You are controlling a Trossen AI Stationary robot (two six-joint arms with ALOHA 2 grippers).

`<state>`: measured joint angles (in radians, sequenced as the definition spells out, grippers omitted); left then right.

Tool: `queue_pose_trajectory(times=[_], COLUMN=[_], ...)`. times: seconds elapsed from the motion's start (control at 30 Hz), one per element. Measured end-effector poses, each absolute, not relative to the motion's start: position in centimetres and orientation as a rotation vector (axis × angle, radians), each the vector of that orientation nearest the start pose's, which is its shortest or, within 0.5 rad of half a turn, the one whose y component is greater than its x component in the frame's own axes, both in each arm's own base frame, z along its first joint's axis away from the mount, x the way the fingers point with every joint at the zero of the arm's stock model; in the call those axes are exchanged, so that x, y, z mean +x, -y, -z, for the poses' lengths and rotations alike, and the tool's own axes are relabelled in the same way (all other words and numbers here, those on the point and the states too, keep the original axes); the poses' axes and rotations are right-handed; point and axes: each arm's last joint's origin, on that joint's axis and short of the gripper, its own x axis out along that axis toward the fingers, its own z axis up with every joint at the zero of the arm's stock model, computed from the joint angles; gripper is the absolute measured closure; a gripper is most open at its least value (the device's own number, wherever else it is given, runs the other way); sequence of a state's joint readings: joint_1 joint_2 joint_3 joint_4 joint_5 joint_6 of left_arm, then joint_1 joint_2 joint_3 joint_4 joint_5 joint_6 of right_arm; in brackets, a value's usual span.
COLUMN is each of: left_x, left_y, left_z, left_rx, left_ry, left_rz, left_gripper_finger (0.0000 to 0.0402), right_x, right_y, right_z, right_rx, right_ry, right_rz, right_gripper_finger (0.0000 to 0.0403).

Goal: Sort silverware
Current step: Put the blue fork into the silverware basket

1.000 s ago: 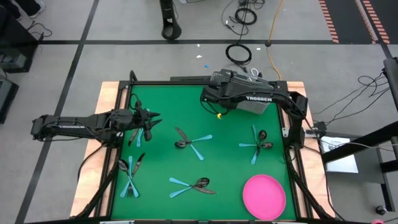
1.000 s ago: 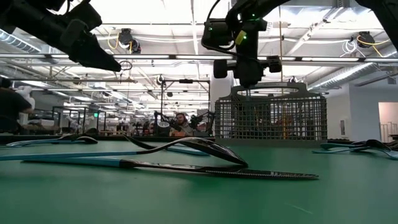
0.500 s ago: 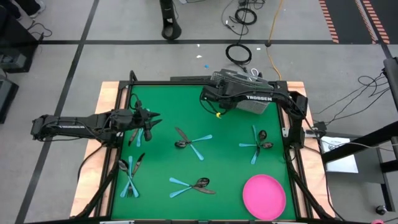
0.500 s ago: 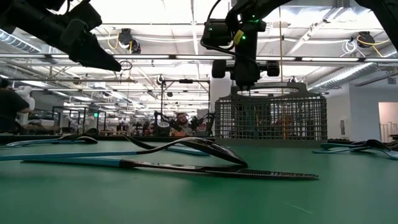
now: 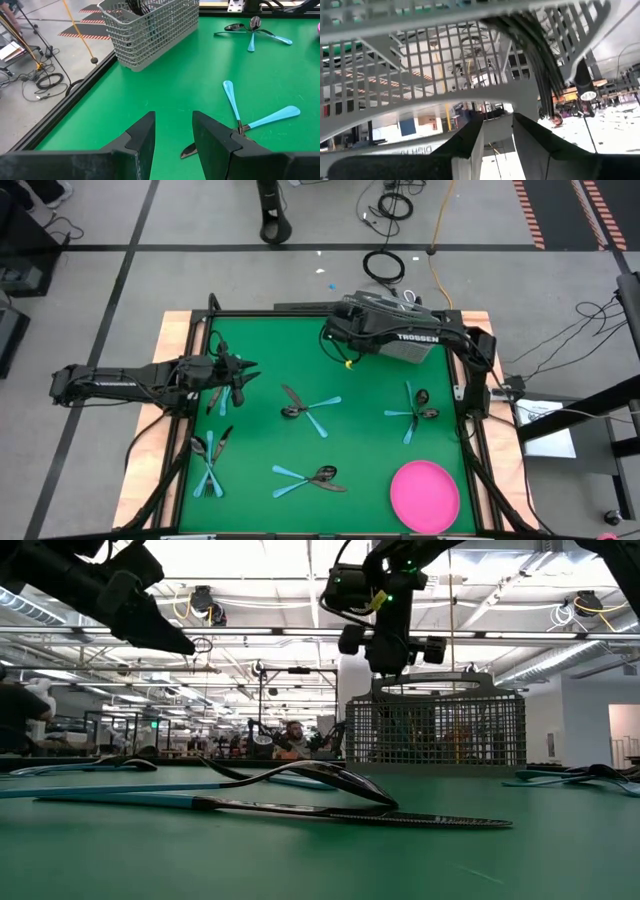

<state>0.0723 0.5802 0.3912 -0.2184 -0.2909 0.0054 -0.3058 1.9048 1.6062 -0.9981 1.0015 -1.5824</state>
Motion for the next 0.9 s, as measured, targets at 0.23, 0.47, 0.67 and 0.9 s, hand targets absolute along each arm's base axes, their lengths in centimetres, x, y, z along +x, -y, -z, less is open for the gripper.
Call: queue_pose_trajectory(times=[0.23,0.47,0.67,0.9], left_x=[13.8,13.8,13.8,13.8], left_y=[-1.8,-1.8,-1.8,-1.8], left_z=[-22.3,-22.3,-22.3,-22.3], left_rx=[0.05,0.049,0.042,0.025], left_ry=[-0.408,-0.408,-0.406,-0.402], left_rz=[-0.357,-0.357,-0.358,-0.358], left_gripper_finger=[0.0269,0.0269,0.0269,0.0269], right_x=[34.7,34.1,34.4,36.1], right_y=[13.5,12.4,10.2,7.4], right_z=[-28.5,-30.9,-32.5,-33.0], right_rx=[-1.531,-1.298,-1.055,-0.511], right_ry=[-1.866,-1.544,-1.232,-0.872], right_rz=[-0.024,0.082,0.064,-0.073], right_gripper_finger=[0.0309,0.0309,0.0309,0.0309])
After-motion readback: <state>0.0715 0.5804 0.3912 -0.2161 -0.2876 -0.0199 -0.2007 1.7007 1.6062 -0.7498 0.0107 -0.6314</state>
